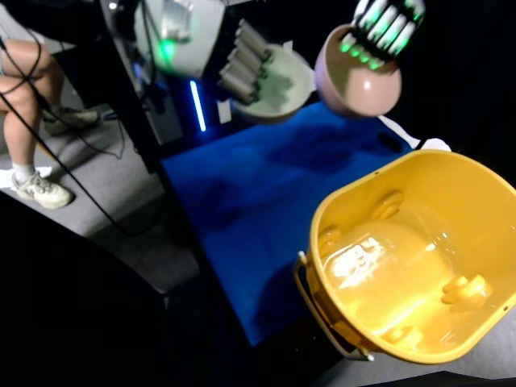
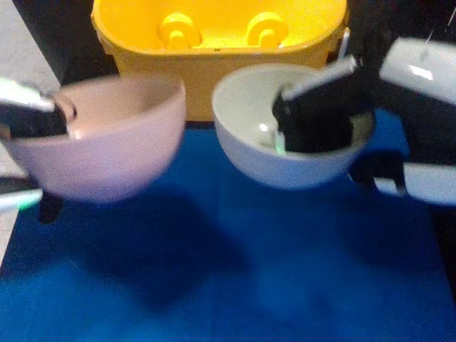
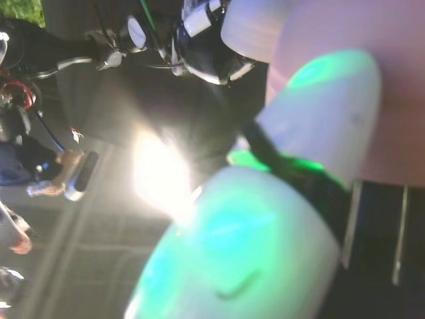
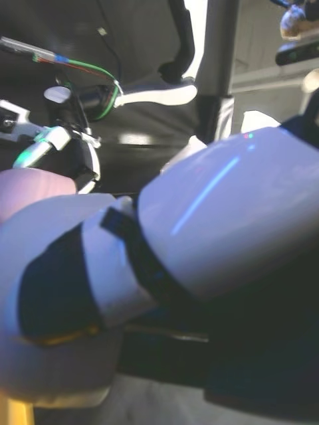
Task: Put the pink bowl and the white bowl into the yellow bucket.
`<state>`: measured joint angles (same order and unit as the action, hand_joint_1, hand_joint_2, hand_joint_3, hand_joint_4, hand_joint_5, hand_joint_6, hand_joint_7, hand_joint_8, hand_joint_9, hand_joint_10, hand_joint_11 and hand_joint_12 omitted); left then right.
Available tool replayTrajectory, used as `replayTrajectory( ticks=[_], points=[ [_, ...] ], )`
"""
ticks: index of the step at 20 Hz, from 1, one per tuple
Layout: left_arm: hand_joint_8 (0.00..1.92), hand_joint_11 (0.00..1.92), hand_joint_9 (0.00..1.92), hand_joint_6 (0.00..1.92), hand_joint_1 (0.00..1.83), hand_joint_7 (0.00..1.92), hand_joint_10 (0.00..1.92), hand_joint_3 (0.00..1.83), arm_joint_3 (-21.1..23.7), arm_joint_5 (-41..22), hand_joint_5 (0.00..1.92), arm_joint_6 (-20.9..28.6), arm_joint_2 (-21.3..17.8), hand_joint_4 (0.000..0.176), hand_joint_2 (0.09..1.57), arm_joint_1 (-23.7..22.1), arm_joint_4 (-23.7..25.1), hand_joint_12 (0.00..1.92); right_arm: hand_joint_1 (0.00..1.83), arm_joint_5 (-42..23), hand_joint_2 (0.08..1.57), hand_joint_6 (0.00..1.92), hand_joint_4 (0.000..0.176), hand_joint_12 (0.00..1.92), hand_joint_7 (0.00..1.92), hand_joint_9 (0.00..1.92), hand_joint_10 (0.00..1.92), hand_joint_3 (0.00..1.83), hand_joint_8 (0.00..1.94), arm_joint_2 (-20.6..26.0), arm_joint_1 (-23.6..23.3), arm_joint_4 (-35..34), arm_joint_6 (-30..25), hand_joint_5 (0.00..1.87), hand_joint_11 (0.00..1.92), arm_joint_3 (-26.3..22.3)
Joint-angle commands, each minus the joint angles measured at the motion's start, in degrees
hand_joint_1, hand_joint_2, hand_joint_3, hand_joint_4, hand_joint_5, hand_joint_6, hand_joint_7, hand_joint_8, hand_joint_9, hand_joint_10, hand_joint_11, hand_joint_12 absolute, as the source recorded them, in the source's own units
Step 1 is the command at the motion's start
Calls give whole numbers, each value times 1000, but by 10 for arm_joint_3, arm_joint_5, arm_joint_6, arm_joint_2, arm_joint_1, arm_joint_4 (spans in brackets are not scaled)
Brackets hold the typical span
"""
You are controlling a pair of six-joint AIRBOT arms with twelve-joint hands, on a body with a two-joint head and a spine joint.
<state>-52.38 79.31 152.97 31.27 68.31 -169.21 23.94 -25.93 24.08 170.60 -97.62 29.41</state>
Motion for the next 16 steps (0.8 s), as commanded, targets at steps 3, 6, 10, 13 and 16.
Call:
replayTrajectory(
  ticks=[3, 6, 10, 13, 16],
  points=[
    [1089, 774, 979, 777, 1383, 946, 1288, 0, -21, 23, 932, -5, 2, 0, 1116, -54, -34, 1458, 1486, 65, 1143, 1256, 0, 1555, 804, 913, 1159, 2, 1049, -10, -34, 20, -3, 790, 816, 13],
    [1000, 570, 943, 1040, 1378, 956, 1189, 1, -37, 12, 890, -6, 10, 0, 1118, -80, -34, 1343, 1477, 65, 1187, 1379, 0, 1635, 700, 826, 1225, 2, 1126, -27, -63, 20, -2, 713, 727, 36],
    [1103, 493, 845, 1120, 1369, 915, 1343, 0, -81, -56, 812, -9, 53, 0, 1155, -170, -34, 1513, 1483, 44, 1152, 1284, 0, 1612, 832, 875, 1107, 1, 1087, -75, -110, 20, 30, 870, 643, 100],
    [1153, 553, 849, 1126, 1366, 883, 1377, 0, -130, -148, 779, -7, 108, 0, 1167, -288, -4, 1576, 1467, 29, 1224, 1447, 0, 1727, 665, 724, 1278, 0, 1255, -124, -137, 20, 31, 730, 530, 175],
    [1079, 764, 940, 1025, 1369, 910, 1391, 0, -181, -216, 818, 20, 165, 0, 1152, -390, 84, 1707, 1473, 22, 1216, 1433, 0, 1737, 674, 776, 1276, 0, 1246, -156, -147, 20, 31, 697, 568, 235]
  ],
)
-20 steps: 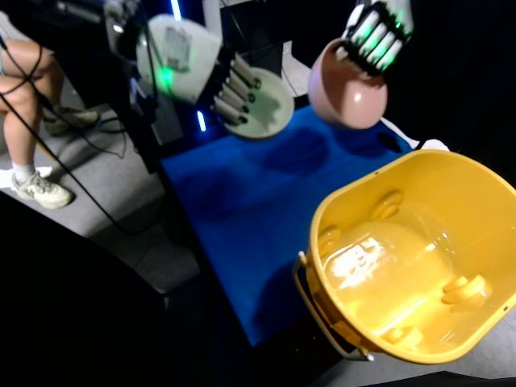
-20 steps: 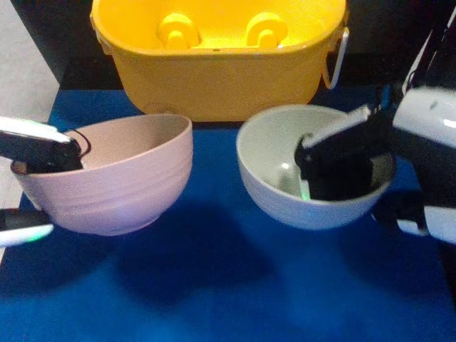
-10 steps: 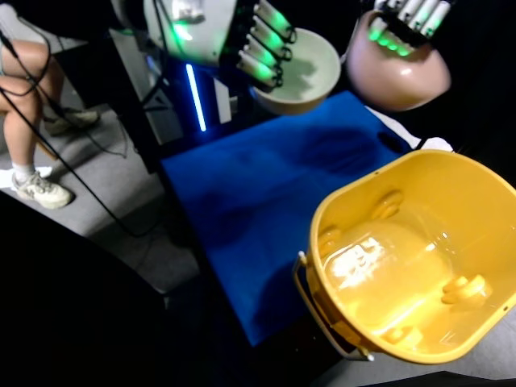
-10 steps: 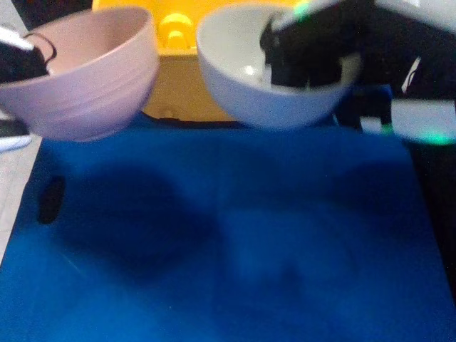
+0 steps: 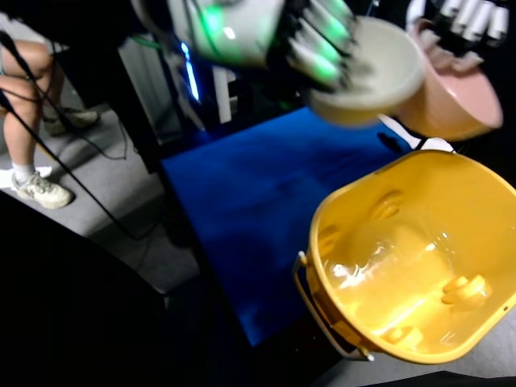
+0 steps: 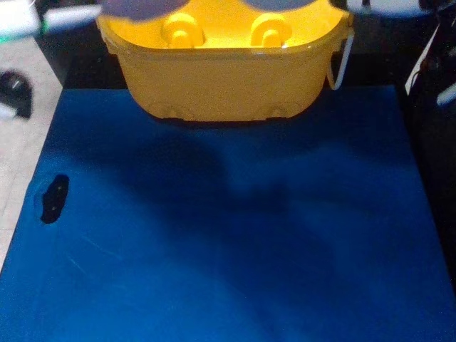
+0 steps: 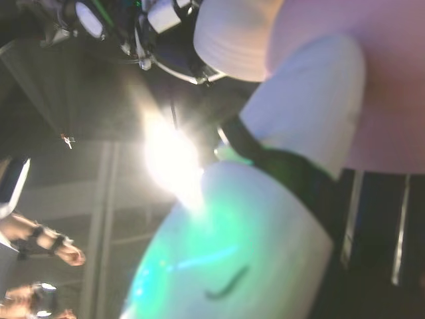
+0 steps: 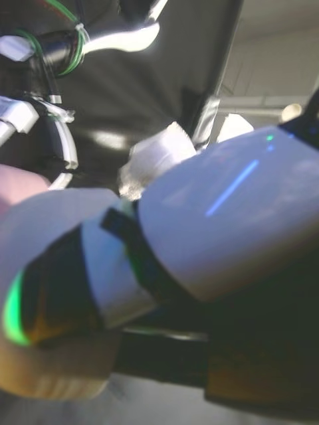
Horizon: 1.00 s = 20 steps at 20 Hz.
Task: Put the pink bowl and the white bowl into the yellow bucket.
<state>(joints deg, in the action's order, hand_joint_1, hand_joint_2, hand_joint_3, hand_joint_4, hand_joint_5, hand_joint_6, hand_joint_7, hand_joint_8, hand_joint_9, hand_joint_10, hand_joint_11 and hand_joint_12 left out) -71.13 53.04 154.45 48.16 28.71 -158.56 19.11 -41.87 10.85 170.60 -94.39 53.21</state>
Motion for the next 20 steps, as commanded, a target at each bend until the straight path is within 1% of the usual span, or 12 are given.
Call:
replayTrajectory(
  ticks=[1, 3, 4, 5, 6, 7, 9, 11, 14, 17, 18, 20],
  points=[
    [1127, 735, 881, 1072, 1366, 868, 1442, 3, -13, 25, 789, 8, 15, 0, 1166, -24, 6, 1701, 1474, 65, 1218, 1438, 0, 1743, 677, 769, 1294, 1, 1257, -9, -17, 20, -2, 689, 558, 17],
    [1138, 668, 860, 1097, 1366, 873, 1413, 0, -47, -7, 790, 38, 47, 0, 1167, -67, 49, 1637, 1469, 46, 1227, 1442, 0, 1765, 690, 729, 1337, 1, 1263, -32, -26, 20, -2, 701, 498, 57],
    [1145, 1003, 1069, 1077, 1254, 952, 1469, 1, -54, -15, 842, 39, 51, 0, 1154, -71, 55, 1753, 1472, 40, 1216, 1425, 0, 1751, 720, 744, 1285, 0, 1216, -44, -31, 20, -2, 718, 527, 72],
    [1161, 1048, 1075, 1113, 1225, 950, 1640, 1, -58, -20, 841, 39, 54, 0, 1160, -75, 58, 1887, 1467, 33, 1229, 1460, 0, 1762, 693, 713, 1333, 2, 1253, -58, -37, 20, -2, 707, 481, 88],
    [1217, 1024, 1029, 1116, 1218, 927, 1672, 2, -65, -23, 836, 39, 58, 0, 1168, -78, 58, 1901, 1475, 24, 1194, 1347, 0, 1704, 775, 789, 1266, 0, 1168, -74, -44, 20, -2, 825, 532, 105],
    [1188, 829, 873, 1054, 1324, 857, 1622, 3, -74, -29, 833, 39, 65, 0, 1176, -80, 58, 1892, 1361, 17, 1170, 1299, 0, 1501, 820, 784, 1304, 0, 1087, -92, -49, 20, -2, 884, 540, 125],
    [1366, 997, 990, 1022, 1241, 885, 1648, 1, -94, -47, 858, 39, 82, 0, 1176, -83, 59, 1849, 1457, 9, 1158, 1268, 0, 1615, 843, 822, 1228, 6, 1075, -119, -49, 20, -1, 895, 563, 160],
    [1238, 829, 946, 908, 1377, 863, 1396, 0, -111, -61, 859, 39, 96, 0, 1151, -83, 54, 1658, 1477, 4, 1191, 1351, 0, 1693, 769, 768, 1228, 1, 1151, -140, -49, 20, -1, 794, 565, 186],
    [1341, 821, 889, 909, 1371, 814, 1487, 4, -148, -87, 820, 46, 134, 0, 1174, -82, 45, 1660, 1478, -3, 1194, 1396, 0, 1705, 748, 791, 1208, 0, 1154, -151, -43, 20, -1, 748, 591, 209],
    [1271, 858, 937, 905, 1375, 838, 1417, 0, -190, -105, 834, 76, 174, 0, 1161, -78, 45, 1536, 1480, -19, 1184, 1360, 0, 1682, 765, 813, 1192, 0, 1109, -173, -41, 20, -1, 753, 632, 243],
    [1302, 859, 867, 1040, 1363, 782, 1463, 1, -199, -113, 763, 80, 182, 0, 1189, -77, 46, 1517, 1482, -24, 1173, 1316, 0, 1674, 790, 840, 1158, 0, 1053, -180, -39, 20, -1, 765, 653, 253],
    [1322, 795, 846, 1074, 1360, 767, 1471, 1, -212, -128, 756, 81, 191, 0, 1195, -73, 44, 1515, 1481, -33, 1182, 1358, 0, 1677, 772, 815, 1177, 0, 1082, -202, -22, 8, -1, 749, 641, 281]
  ],
)
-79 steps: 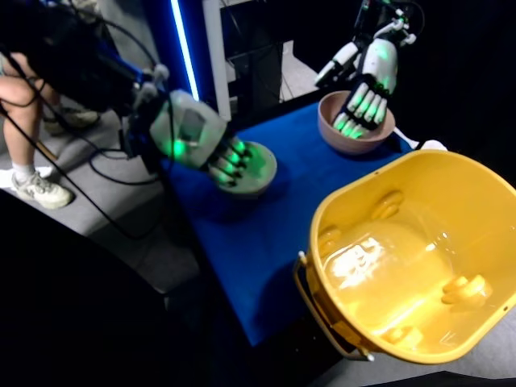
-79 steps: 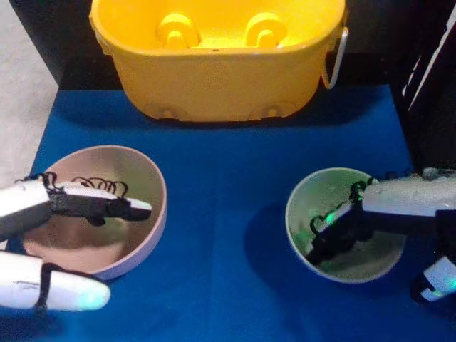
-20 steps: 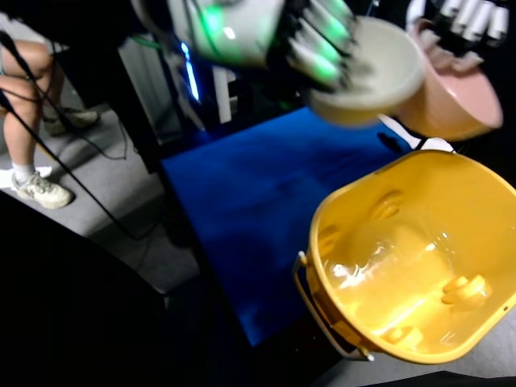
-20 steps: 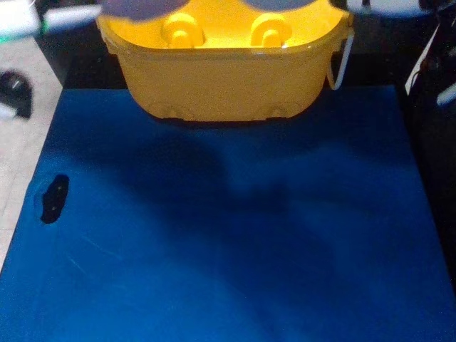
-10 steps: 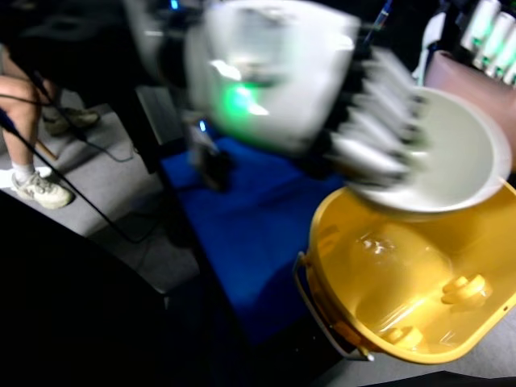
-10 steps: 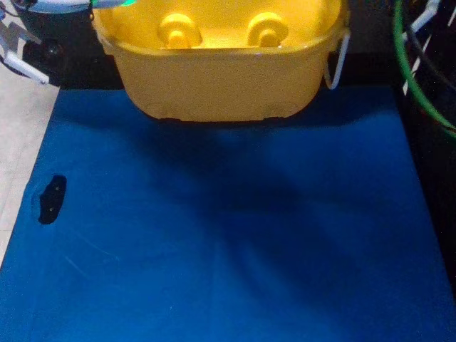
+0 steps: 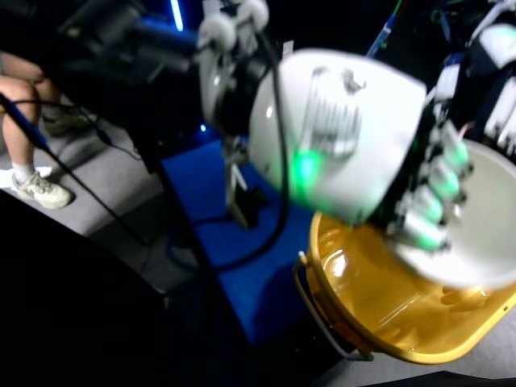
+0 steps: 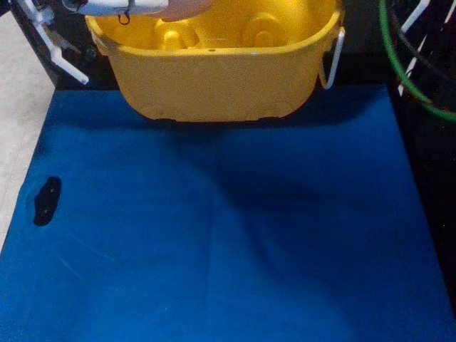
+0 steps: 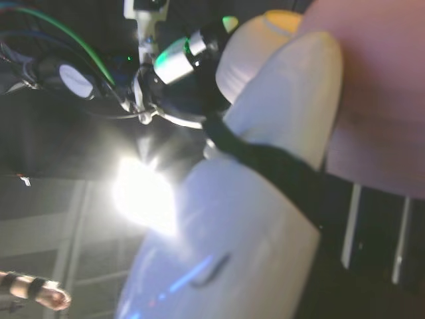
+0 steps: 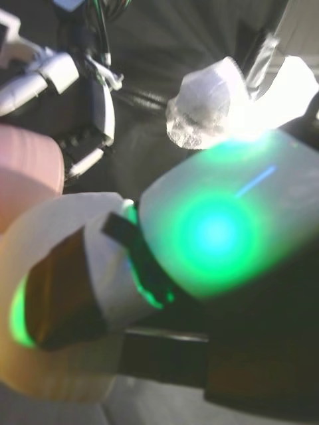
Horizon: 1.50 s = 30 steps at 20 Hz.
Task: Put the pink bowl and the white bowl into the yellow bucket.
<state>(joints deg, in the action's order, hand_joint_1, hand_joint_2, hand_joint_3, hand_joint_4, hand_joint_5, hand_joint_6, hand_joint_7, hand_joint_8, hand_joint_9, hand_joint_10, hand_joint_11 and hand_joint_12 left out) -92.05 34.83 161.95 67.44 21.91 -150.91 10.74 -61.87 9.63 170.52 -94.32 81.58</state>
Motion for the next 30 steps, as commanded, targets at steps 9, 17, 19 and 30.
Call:
replayTrajectory(
  ticks=[9, 17, 19, 30],
  points=[
    [826, 379, 609, 1236, 1164, 719, 1148, 0, -46, 33, 780, 34, 31, 0, 1203, 14, -44, 1583, 1221, 39, 1026, 798, 0, 1355, 603, 553, 838, 0, 676, -29, 22, -11, -2, 606, 371, 19],
    [1, 0, 100, 5, 726, 328, 400, 1, -41, 47, 438, 34, 31, 11, 1028, 29, -62, 1093, 708, 43, 950, 18, 0, 111, 141, 14, 0, 8, 0, -15, 22, -11, -2, 316, 0, 4],
    [0, 0, 116, 4, 713, 325, 384, 1, -40, 56, 439, 35, 31, 0, 1033, 33, -70, 1135, 656, 55, 969, 9, 0, 139, 132, 8, 0, 10, 0, -3, 22, -11, -2, 301, 0, -9],
    [3, 0, 204, 10, 803, 332, 266, 0, 51, 392, 314, 88, -71, 0, 1086, 151, -217, 1298, 947, 383, 1036, 12, 94, 13, 182, 105, 15, 34, 9, 265, 22, 21, -182, 95, 24, -251]
  ],
)
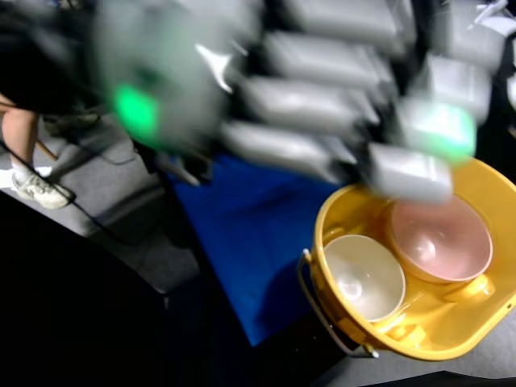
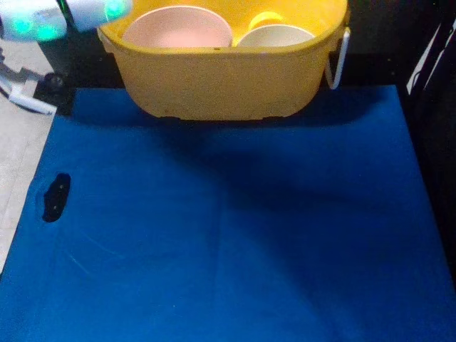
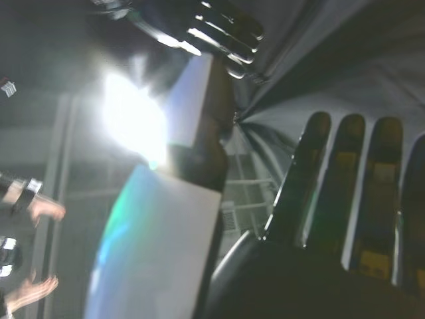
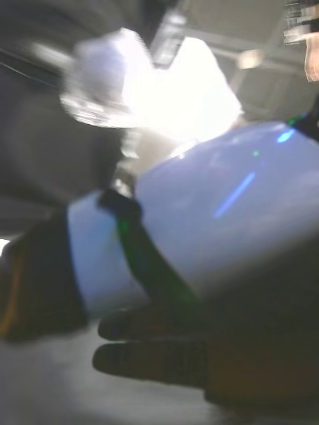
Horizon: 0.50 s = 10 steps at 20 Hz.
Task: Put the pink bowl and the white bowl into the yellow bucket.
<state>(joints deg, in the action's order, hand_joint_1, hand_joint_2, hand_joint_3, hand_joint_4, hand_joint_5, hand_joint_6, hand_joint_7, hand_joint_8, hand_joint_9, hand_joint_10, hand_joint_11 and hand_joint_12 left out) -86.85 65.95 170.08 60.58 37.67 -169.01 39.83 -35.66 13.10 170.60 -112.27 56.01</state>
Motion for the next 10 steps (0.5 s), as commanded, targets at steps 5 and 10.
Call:
replayTrajectory(
  ticks=[5, 10],
  points=[
    [3, 0, 353, 7, 1038, 314, 86, 1, 38, 193, 280, 28, -51, 14, 1141, 22, -36, 1307, 1322, 247, 1128, 8, 56, 44, 261, 115, 1, 18, 1, 53, 85, 20, -207, 144, 0, 0],
    [4, 0, 441, 29, 1504, 348, 14, 11, 100, 318, 296, 25, -83, 0, 1225, 84, -36, 1366, 1395, 445, 1207, 59, 106, 6, 112, 15, 0, 40, 2, 60, 210, 20, -280, 220, 5, -40]
  ],
)
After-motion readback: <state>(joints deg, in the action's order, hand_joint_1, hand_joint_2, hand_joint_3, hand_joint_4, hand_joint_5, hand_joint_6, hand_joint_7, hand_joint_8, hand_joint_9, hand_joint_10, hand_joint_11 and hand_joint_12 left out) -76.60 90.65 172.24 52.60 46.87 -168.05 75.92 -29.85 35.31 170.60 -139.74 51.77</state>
